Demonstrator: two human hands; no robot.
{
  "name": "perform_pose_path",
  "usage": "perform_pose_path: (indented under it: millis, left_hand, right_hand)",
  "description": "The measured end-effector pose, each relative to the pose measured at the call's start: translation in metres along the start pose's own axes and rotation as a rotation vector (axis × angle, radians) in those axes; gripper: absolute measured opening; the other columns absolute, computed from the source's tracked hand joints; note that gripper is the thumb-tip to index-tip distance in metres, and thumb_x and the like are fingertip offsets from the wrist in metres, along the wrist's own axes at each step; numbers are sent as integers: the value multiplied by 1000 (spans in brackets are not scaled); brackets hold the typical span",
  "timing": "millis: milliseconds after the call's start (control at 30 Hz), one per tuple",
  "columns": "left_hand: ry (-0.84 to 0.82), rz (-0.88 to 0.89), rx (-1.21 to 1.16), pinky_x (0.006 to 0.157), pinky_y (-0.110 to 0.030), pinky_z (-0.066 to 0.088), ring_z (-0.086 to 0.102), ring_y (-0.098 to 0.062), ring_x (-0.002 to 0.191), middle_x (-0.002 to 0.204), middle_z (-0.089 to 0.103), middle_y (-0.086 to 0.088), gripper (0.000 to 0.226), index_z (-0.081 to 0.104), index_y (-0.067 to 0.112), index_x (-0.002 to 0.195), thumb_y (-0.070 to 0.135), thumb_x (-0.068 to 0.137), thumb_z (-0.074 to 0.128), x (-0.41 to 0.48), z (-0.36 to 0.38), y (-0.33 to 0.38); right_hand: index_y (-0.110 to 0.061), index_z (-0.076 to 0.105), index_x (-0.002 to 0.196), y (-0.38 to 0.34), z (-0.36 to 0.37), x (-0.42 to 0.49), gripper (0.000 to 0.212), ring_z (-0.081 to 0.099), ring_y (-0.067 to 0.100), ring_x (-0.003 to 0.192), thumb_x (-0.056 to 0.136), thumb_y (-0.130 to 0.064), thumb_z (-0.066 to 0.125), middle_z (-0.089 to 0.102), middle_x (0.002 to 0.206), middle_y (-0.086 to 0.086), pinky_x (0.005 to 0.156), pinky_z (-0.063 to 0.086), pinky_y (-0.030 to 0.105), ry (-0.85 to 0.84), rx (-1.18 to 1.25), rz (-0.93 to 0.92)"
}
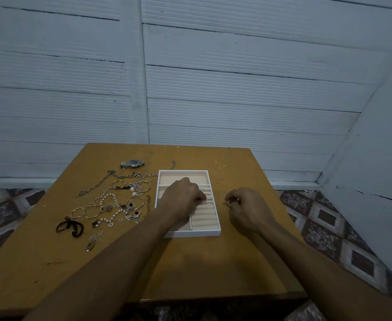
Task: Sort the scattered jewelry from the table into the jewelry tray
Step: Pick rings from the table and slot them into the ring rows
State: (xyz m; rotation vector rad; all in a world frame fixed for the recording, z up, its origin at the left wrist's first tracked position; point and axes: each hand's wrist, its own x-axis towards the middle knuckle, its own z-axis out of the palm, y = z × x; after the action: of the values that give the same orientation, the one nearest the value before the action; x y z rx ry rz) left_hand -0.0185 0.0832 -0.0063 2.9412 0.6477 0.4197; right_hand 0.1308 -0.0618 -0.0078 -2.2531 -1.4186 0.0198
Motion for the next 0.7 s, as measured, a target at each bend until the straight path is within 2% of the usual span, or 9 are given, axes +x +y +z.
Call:
perform_pose_path:
  millis: [167,300,400,700]
  left_hand:
    - [12,113,82,68,-29,31,50,-23,99,116,65,6,37,66,36,120,15,89,61,-9,-2,-4]
    - [14,140,91,74,-32,32,49,-23,103,117,61,3,37,61,33,127,18,94,56,-12,-1,-1]
    - [1,132,128,75,-31,32,48,-22,103,118,58,4,44,55,36,133,17,93,56,-14,-1,1]
    - [57,116,109,68,-32,39,52,-22,92,100,61,3,42,68,34,117,16,80,73,-11,8,-3]
  right_hand:
    - [-17,71,110,-4,-1,1,29,60,14,101,93,-10,49,69,111,-1,89,52,30,14,21,0]
    - [-18,71,109,-2,-1,0,29,61,13,100,93,-11,49,70,111,-1,88,52,30,25,19,5]
    - [-17,71,110,1,-2,-2,29,61,12,99,93,-10,49,70,110,-1,85,49,25,38,23,30]
    - [-16,72,107,5,-11,1,26,61,13,97,93,-9,51,70,111,1,81,47,22,87,74,93]
